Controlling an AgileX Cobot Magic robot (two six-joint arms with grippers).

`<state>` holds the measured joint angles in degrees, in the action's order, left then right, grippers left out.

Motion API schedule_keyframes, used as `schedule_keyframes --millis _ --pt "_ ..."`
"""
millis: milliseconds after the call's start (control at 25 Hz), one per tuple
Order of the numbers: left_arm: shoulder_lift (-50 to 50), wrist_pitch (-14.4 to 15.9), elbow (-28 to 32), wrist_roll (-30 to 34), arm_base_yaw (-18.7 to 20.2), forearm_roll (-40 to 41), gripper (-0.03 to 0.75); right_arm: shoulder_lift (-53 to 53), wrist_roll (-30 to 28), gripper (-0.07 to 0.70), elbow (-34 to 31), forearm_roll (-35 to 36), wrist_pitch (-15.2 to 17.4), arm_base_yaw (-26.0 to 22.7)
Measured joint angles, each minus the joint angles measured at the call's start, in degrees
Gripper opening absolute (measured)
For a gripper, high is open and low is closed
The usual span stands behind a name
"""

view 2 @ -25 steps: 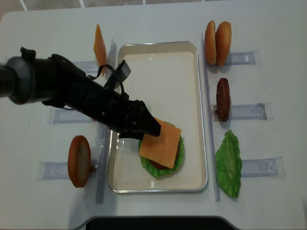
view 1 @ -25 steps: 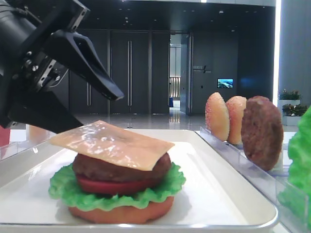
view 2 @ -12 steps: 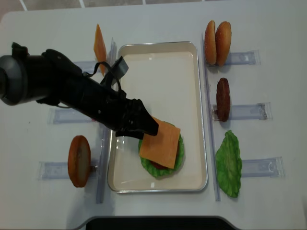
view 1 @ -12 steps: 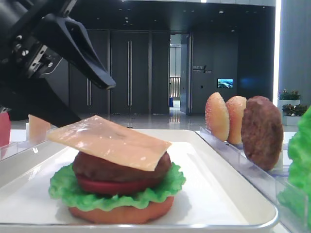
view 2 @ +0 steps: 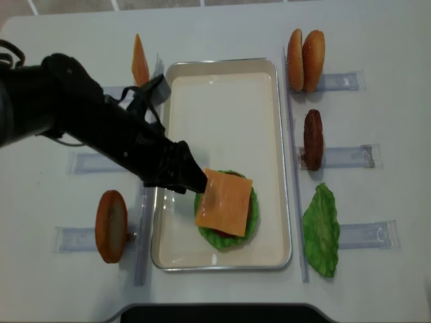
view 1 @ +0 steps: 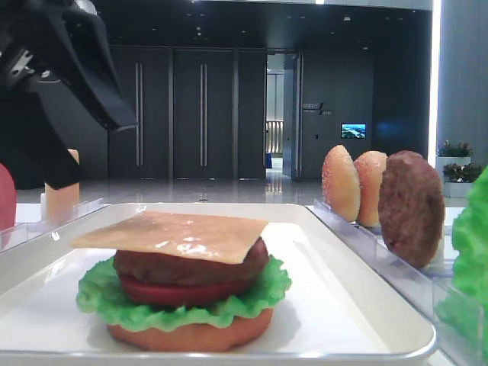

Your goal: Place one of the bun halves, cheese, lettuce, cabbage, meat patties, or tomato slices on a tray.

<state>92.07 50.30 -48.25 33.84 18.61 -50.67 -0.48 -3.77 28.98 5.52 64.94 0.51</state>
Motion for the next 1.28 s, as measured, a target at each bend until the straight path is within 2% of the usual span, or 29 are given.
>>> schedule_keyframes --millis 120,200,480,640,880,1280 --pt "-2.0 1.8 -2.8 -5.8 0.0 7.9 0.463 0.0 0.0 0.427 0.0 0.0 0.0 0.0" --pt "-3.2 4.4 -5.2 -10.5 0.0 14.2 0.463 0.0 0.0 0.427 0.0 0.0 0.0 0.0" --pt "-4.7 17.7 -15.4 -23.5 0.0 32.1 0.463 0.0 0.0 0.427 0.0 0.0 0.0 0.0" --pt "-5.1 18.8 -18.3 -28.9 0.0 38.6 0.463 0.0 0.0 0.427 0.0 0.0 0.0 0.0" --pt "-5.2 19.2 -18.6 -30.2 -0.4 43.4 0.463 0.0 0.0 0.427 0.0 0.0 0.0 0.0" --pt "-5.3 19.3 -18.6 -30.3 -13.5 50.7 0.463 0.0 0.0 0.427 0.0 0.0 0.0 0.0"
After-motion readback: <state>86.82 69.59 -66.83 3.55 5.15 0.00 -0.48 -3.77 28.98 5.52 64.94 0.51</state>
